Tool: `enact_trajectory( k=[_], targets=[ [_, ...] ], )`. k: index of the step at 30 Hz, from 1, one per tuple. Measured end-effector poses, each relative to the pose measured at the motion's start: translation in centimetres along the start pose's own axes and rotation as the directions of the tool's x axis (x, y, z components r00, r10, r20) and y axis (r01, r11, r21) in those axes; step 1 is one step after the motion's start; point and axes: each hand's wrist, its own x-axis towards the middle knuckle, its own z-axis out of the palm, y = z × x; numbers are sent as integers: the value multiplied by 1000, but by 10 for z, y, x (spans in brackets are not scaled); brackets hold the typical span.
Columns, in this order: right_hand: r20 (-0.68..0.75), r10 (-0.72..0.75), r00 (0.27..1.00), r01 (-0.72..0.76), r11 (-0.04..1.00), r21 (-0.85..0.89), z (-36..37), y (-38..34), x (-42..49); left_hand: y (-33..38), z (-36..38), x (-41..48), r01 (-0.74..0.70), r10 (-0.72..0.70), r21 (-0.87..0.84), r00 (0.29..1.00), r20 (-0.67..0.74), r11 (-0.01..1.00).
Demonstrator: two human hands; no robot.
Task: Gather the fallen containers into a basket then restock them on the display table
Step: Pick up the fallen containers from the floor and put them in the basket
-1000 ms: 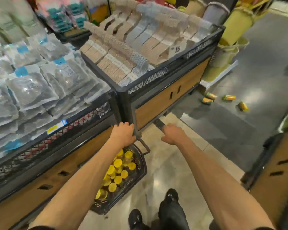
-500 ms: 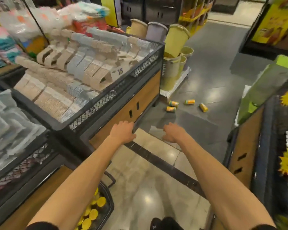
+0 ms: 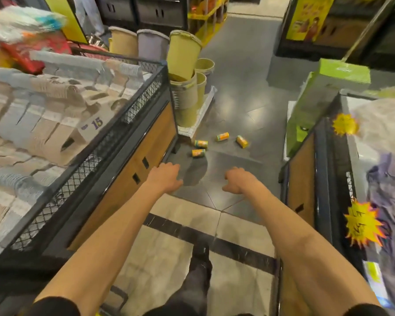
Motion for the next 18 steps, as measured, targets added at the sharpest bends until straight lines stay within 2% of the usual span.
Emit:
enact_trajectory(
  k=[4, 10, 18],
  targets=[
    [5, 65, 998, -65, 998, -6, -33, 35, 41, 2, -20, 74, -43, 43, -4, 999, -5, 999],
    [-64, 156, 986, -156, 988, 11, -104, 86, 106, 7, -71, 184, -92, 91, -30, 995, -45, 995],
    [-81, 189, 979, -183, 980, 76, -159, 144, 201, 18, -100, 300, -141, 139, -30, 989, -46, 990]
  ],
)
